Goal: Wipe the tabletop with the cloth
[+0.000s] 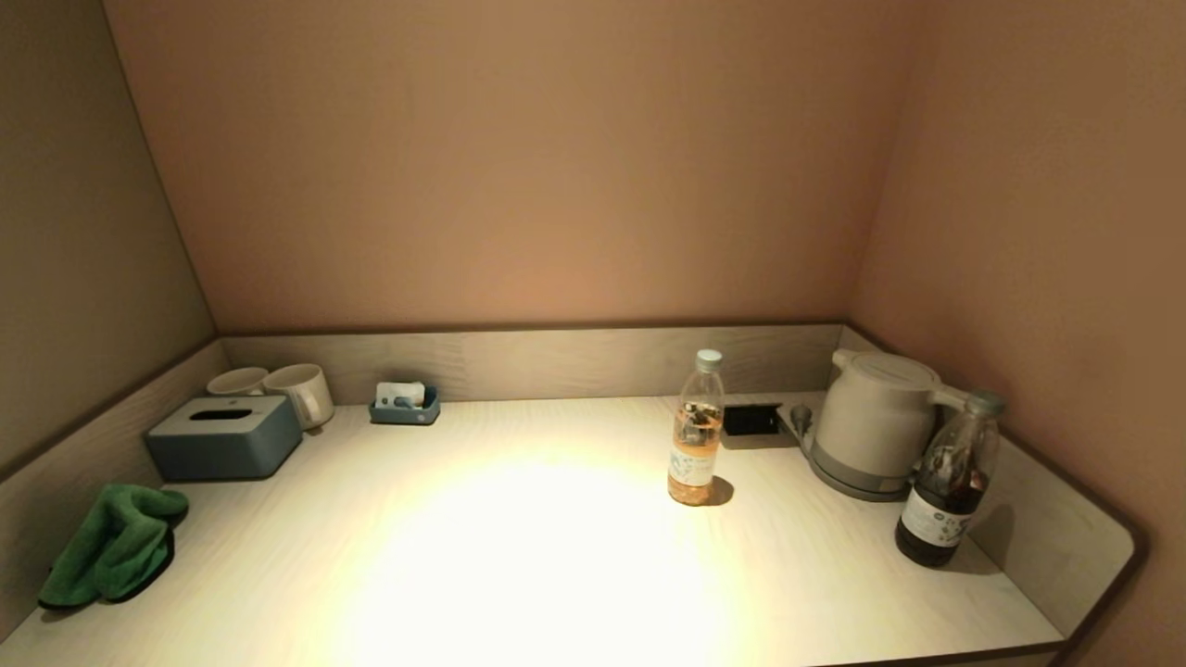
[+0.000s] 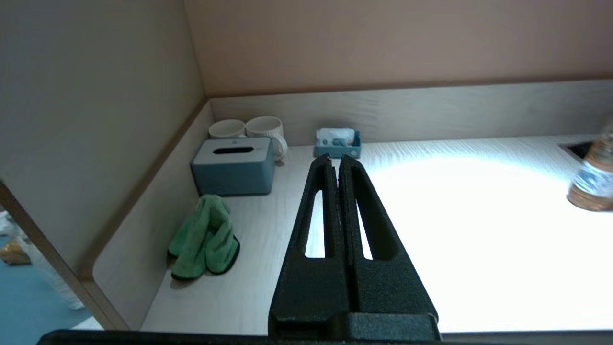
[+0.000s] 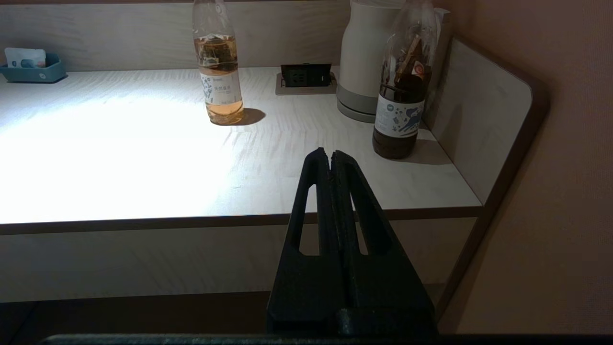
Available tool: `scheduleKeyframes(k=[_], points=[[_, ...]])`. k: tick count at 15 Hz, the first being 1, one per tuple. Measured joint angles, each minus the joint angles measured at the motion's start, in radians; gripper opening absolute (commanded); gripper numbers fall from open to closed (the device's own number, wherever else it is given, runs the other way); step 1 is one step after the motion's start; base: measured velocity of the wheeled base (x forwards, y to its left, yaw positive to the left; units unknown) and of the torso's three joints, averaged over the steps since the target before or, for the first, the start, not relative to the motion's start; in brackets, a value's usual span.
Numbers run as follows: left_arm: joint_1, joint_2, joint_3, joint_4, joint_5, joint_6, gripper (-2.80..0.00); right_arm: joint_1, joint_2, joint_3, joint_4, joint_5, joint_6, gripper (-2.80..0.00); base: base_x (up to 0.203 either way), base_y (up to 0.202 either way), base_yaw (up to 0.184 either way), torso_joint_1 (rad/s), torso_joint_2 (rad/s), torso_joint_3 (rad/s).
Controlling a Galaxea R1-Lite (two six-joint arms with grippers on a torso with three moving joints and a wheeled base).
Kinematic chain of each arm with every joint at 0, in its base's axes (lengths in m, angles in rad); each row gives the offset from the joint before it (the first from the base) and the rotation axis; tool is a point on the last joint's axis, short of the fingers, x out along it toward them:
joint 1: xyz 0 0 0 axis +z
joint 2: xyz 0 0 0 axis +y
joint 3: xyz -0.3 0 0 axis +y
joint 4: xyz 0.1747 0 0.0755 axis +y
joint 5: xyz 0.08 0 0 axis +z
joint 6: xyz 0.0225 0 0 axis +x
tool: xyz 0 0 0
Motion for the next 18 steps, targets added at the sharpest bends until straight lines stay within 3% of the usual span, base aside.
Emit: scheduleKeyframes(k=[3,9,18], points=[[0.0,-0.09,0.03,0.05,-0.02,-0.002,-2.8,0.0,0.0,0.0,0.0,0.0,0.0,-2.8,0.0,0.0,0.0,0.0,0.0,0.0],[0.0,-0.224,0.172,0.038,0.001,-0.006,-2.8,0.0,0.0,0.0,0.0,0.0,0.0,-2.8,0.0,0.0,0.0,0.0,0.0,0.0],[-0.008,-0.259,0.205,0.043,-0.053,-0.023,-2.8,0.0,0.0,0.0,0.0,0.0,0.0,-2.8,0.0,0.0,0.0,0.0,0.0,0.0]])
